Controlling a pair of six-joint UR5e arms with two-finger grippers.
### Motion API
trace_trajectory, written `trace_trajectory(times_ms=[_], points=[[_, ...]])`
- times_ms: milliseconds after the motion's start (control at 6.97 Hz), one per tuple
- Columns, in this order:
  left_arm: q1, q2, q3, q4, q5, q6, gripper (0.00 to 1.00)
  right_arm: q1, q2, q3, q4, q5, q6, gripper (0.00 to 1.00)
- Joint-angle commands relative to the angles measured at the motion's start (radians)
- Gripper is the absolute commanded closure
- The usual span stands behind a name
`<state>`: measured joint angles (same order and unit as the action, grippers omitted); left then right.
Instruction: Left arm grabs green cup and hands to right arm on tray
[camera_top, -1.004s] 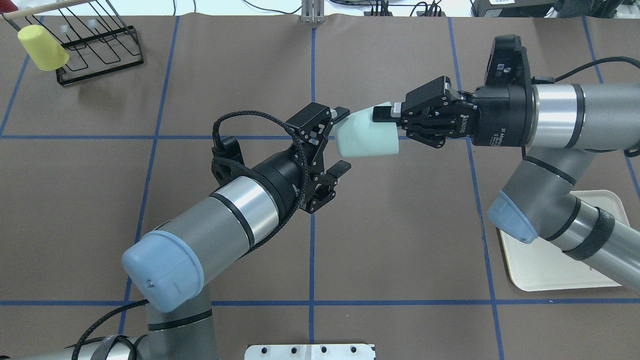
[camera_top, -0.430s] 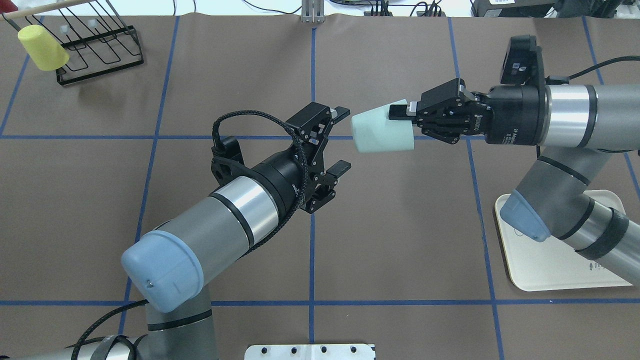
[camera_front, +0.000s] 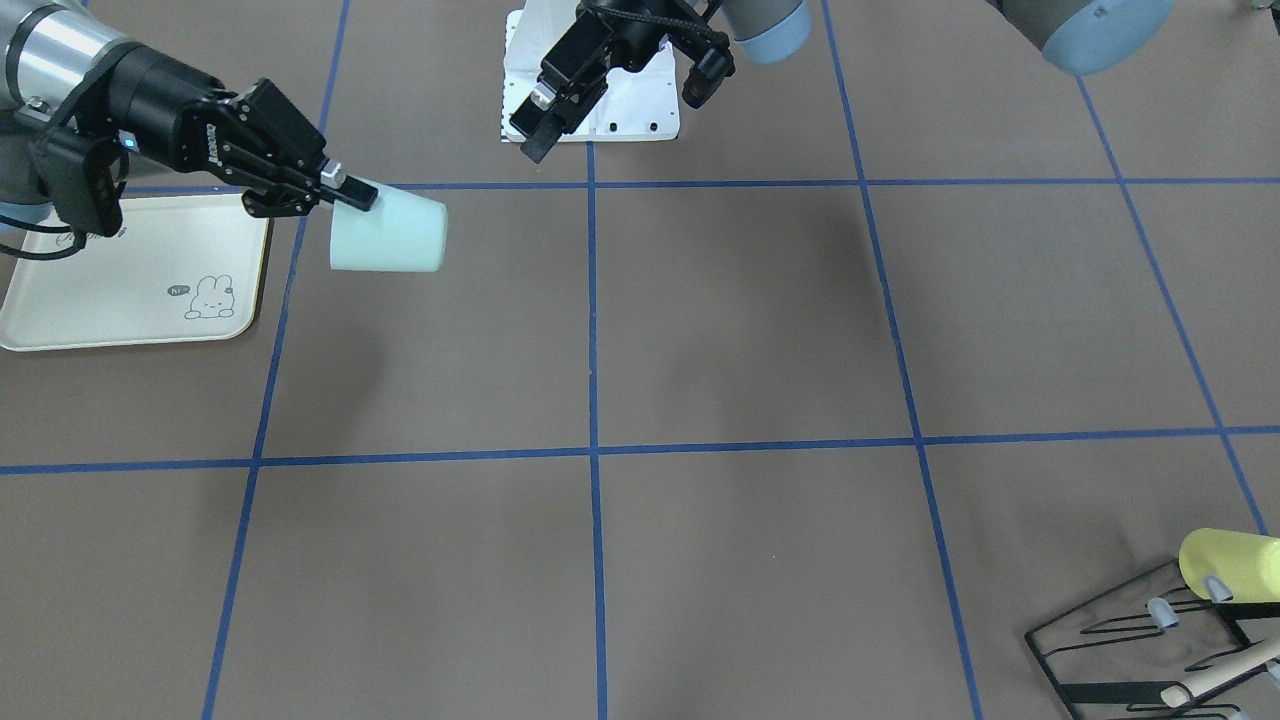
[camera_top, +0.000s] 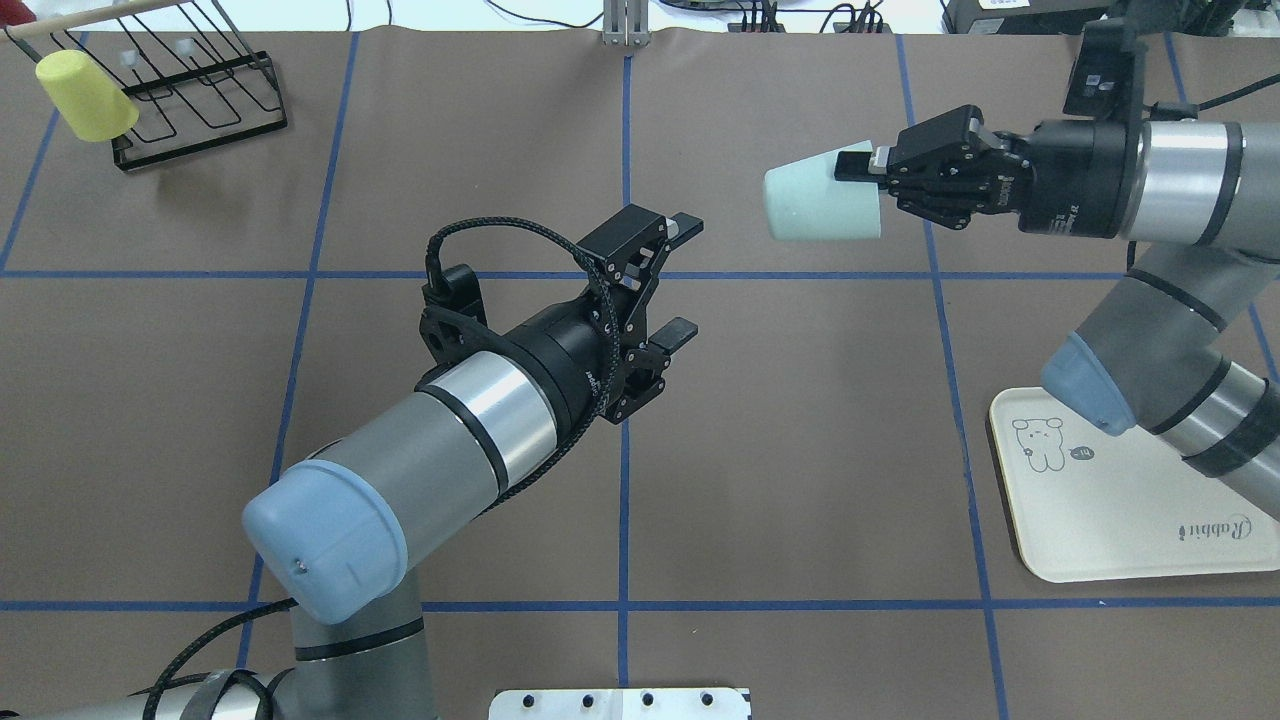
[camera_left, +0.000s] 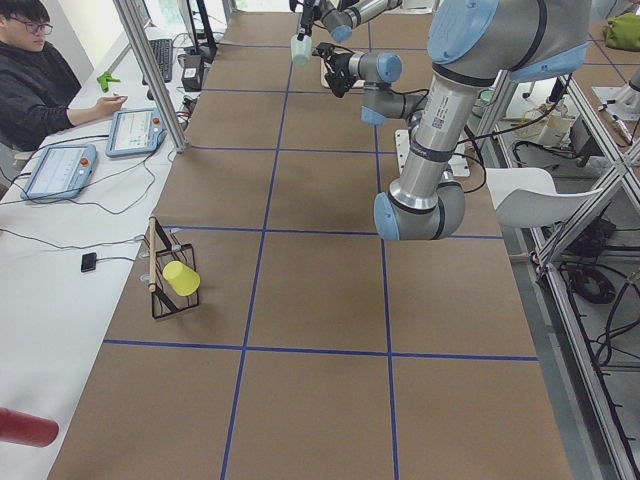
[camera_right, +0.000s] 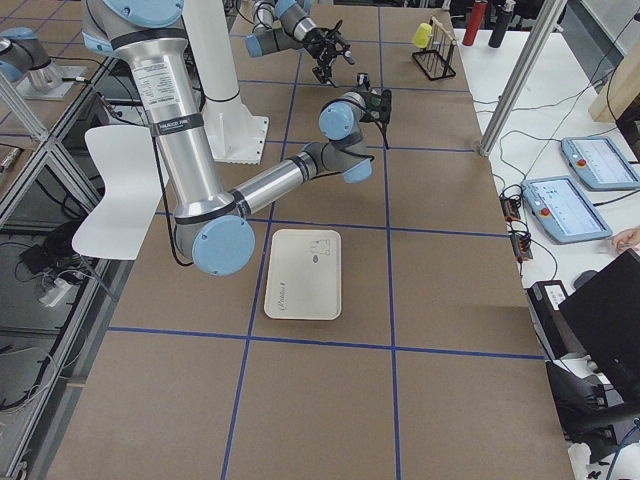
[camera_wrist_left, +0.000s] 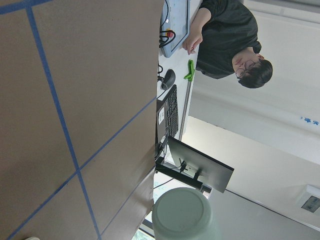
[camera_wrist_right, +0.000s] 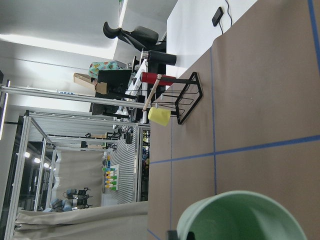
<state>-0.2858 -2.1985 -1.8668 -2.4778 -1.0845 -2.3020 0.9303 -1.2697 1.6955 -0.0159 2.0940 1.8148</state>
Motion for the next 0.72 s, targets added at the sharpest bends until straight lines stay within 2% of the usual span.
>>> trace_trajectory(times_ms=[0,287,574], points=[[0.0,-0.003,-0.008,0.011,-0.003,0.227,0.0,0.106,-0.002,-0.085,-0.089,0.087,-0.26,1.0],[-0.006,0.0,-0.008,0.054,-0.026,0.483,0.0,0.198,-0.003,-0.08,-0.316,0.194,-0.531,1.0],[-0.032,0.0,-0.003,0.112,-0.026,0.622,0.0,0.245,-0.042,-0.076,-0.497,0.196,-0.807,1.0]])
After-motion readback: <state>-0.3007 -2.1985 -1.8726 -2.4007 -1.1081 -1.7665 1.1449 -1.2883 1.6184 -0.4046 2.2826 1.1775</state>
